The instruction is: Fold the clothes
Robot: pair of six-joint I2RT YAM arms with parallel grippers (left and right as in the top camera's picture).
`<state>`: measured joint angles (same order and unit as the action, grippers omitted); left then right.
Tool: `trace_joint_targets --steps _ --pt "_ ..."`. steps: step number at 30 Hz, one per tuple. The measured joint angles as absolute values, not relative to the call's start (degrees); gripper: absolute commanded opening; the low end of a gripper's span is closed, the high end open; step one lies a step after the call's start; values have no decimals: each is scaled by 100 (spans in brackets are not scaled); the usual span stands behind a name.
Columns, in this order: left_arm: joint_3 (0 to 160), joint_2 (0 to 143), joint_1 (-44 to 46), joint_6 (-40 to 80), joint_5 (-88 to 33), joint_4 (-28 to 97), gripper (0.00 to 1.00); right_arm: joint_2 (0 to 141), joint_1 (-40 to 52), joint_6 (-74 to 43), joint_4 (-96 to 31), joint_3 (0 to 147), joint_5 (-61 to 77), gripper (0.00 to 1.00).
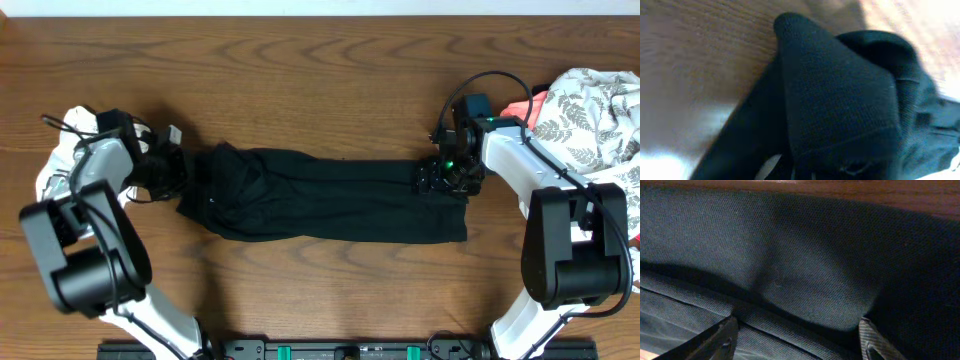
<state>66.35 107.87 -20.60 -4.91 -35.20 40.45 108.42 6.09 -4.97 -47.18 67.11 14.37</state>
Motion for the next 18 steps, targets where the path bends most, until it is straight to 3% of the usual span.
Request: trace_joint_targets --steps 7,18 --pt "6622 9872 -2080 -362 -3247 4156 6 10851 609 -499 -4722 6724 1437 76" --pt "6622 9546 -2080 -274 -2877 4158 6 11021 609 -495 -5356 7634 1402 76"
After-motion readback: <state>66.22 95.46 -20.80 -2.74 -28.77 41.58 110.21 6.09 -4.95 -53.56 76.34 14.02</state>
